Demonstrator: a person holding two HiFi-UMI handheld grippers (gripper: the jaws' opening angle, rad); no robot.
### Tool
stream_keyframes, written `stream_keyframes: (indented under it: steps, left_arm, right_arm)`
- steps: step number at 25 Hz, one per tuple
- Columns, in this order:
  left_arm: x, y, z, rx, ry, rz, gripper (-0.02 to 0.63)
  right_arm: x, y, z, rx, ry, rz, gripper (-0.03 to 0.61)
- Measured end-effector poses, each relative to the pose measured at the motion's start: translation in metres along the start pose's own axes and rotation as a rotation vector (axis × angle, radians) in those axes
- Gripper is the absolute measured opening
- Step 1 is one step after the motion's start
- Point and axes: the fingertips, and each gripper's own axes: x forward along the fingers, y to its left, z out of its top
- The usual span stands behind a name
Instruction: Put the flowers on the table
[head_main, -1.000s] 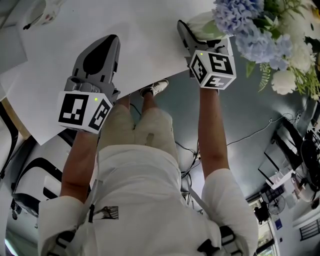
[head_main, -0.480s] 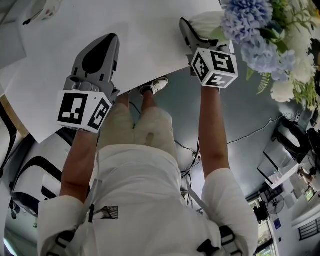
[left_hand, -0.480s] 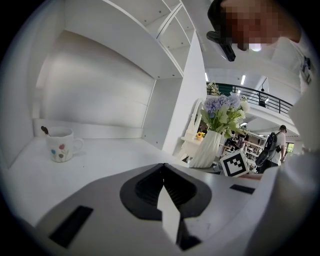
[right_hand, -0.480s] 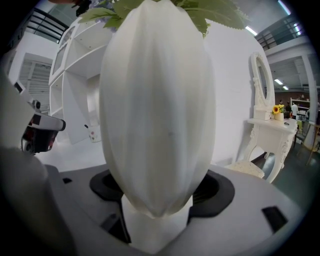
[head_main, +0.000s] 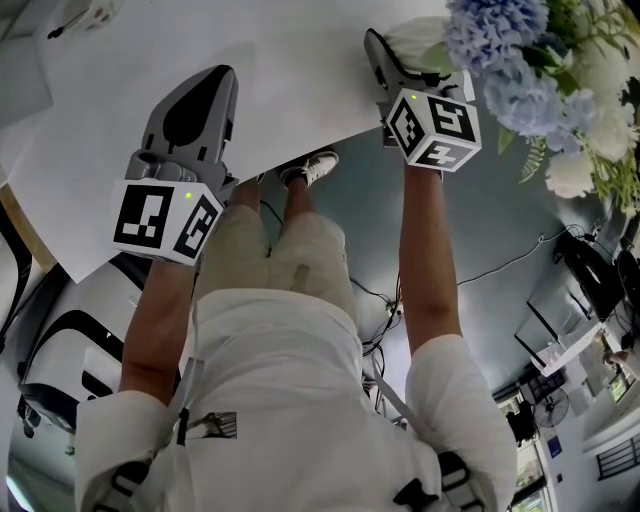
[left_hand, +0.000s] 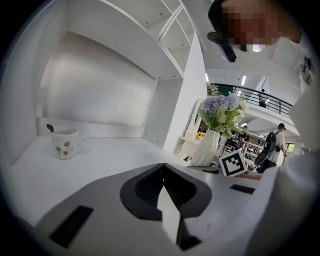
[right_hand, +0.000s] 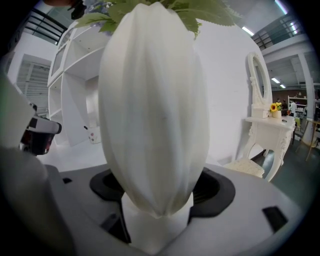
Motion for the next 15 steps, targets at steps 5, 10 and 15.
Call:
stream_keyframes:
  steps: [5, 10, 15]
  left_arm:
    - [-0.008, 0.001, -0.004, 0.0, 0.004, -0.006, 0.012]
    - [-0.011, 0.004, -0.006, 0.001, 0.006, -0.012, 0.013]
    - [-0.013, 0.005, 0.001, 0.003, -0.004, -0.023, 0.012]
  right_arm:
    - [-0.003, 0.006, -0.006, 0.0, 0.003, -0.012, 0.364]
    - [-0.004, 0.005, -0.007, 0.015, -0.008, -0.024, 0.365]
    - [-0.007, 0.008, -0.009, 0.036, 0.009, -0.032, 0.365]
